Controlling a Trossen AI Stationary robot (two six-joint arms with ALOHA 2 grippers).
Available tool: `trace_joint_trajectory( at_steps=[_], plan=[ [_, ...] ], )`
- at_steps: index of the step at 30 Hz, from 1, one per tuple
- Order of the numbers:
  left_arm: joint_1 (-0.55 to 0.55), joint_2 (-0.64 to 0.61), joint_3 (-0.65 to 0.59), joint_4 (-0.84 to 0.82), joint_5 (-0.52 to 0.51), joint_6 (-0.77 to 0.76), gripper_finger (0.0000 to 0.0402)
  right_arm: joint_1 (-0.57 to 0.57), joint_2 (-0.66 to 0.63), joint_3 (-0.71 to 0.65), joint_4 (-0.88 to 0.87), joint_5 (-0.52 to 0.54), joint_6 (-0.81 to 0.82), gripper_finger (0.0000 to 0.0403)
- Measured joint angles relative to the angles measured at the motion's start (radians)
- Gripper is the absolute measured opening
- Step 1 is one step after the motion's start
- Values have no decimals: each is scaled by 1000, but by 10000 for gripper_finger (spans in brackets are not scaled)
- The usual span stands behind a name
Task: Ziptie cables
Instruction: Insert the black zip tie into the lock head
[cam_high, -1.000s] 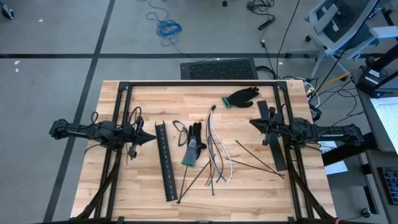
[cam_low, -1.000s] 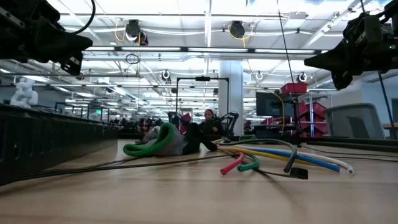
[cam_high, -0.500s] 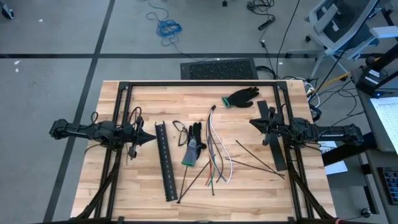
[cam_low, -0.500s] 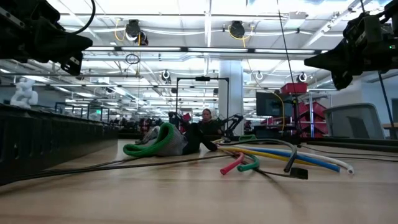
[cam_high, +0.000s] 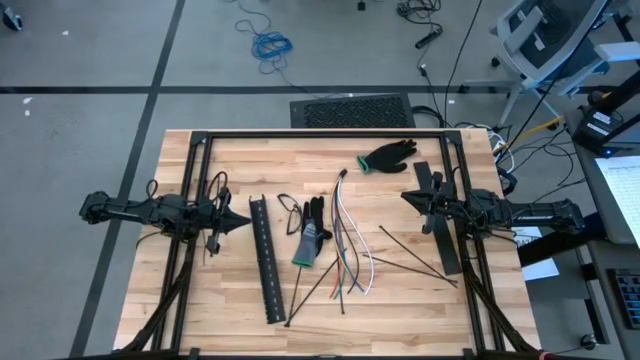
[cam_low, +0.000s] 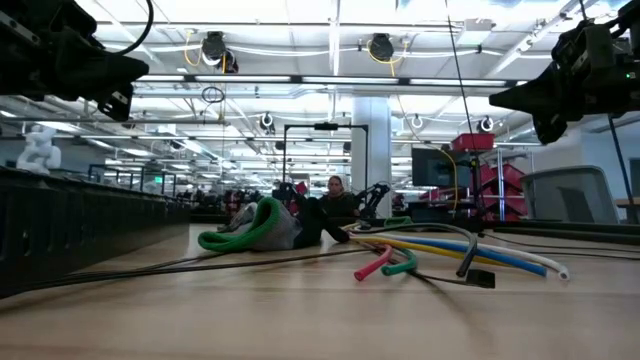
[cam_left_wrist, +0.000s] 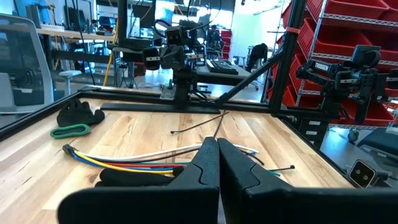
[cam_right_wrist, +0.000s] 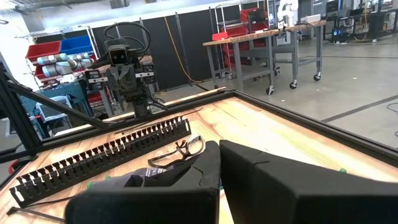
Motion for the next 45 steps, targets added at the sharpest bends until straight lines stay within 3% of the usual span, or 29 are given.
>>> trace_joint_trajectory(
  at_steps=[4, 6, 10, 15, 18, 22, 28, 32, 36, 45],
  plan=[
    [1, 0, 0, 32, -17, 29, 0, 0, 0, 0, 0, 0, 0, 0],
    [2, 1, 9, 173, -26, 13, 0, 0, 0, 0, 0, 0, 0, 0],
    [2, 95, 194, 325, -101, 108, 0, 0, 0, 0, 0, 0, 0, 0],
    [2, 427, 589, 146, -135, 279, 0, 0, 0, 0, -1, 0, 0, 0],
    [13, 615, 823, -27, -160, 270, 0, 0, 0, 0, -1, 0, 0, 0],
    [26, 813, 1046, -271, -73, 214, 0, 0, 0, 0, 0, 0, 0, 0],
    [29, 972, 1008, -325, -78, 54, 0, 0, 0, 0, 1, 0, 0, 0],
    [29, 1054, 885, -176, -166, -88, 0, 0, 0, 0, 0, 0, 0, 0],
    [25, 1073, 799, -13, -222, -250, 0, 0, 0, 0, 0, 0, 0, 0],
    [10, 1024, 775, -84, -316, -387, 0, 0, 0, 0, 53, 0, 1, 0]
  ],
)
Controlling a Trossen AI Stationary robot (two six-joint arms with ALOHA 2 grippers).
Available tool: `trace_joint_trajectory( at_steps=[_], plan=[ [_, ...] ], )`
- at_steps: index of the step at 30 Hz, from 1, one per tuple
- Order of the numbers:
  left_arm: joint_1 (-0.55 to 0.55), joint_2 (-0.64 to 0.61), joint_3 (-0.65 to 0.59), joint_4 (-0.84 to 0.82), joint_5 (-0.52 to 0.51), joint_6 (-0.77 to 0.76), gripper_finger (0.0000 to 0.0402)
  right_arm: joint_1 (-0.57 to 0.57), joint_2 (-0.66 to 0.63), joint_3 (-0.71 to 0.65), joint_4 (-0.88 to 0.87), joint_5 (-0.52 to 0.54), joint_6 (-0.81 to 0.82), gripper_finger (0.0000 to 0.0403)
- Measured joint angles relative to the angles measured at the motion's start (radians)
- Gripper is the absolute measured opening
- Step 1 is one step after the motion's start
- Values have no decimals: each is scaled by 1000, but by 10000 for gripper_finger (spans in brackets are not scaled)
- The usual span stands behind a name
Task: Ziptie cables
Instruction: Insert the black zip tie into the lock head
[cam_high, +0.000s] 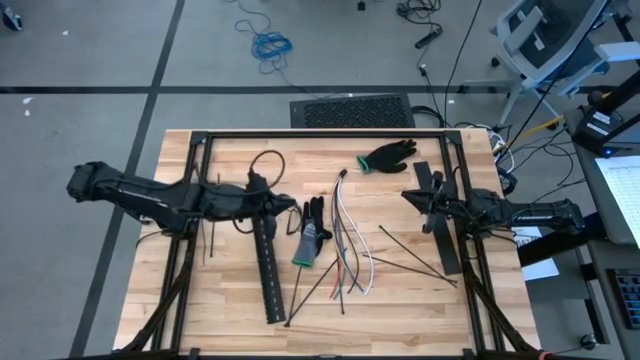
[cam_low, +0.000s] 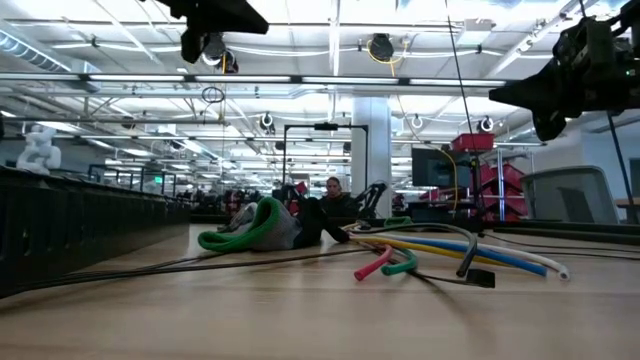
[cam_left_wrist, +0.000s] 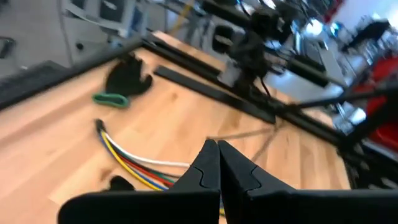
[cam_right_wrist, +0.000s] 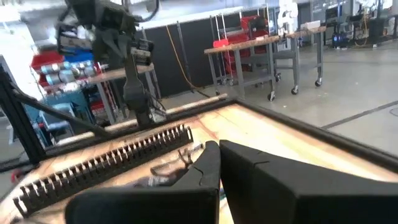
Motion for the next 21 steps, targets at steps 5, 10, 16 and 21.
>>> trace_joint_trajectory(
  at_steps=[5, 10, 16, 21],
  plan=[
    [1, -68, 0, -2, -83, 34, 0, -21, 14, 12, 453, -4, 133, 0],
    [43, -149, 1, -1, -170, 192, 0, -33, 139, 299, 372, -98, 55, 0],
    [166, -223, 1, -10, -4, 315, 0, -34, 588, 859, -345, -5, -60, 0],
    [217, -234, 3, -280, 137, 368, 0, -34, 933, 1174, -957, 134, 26, 0]
  ],
)
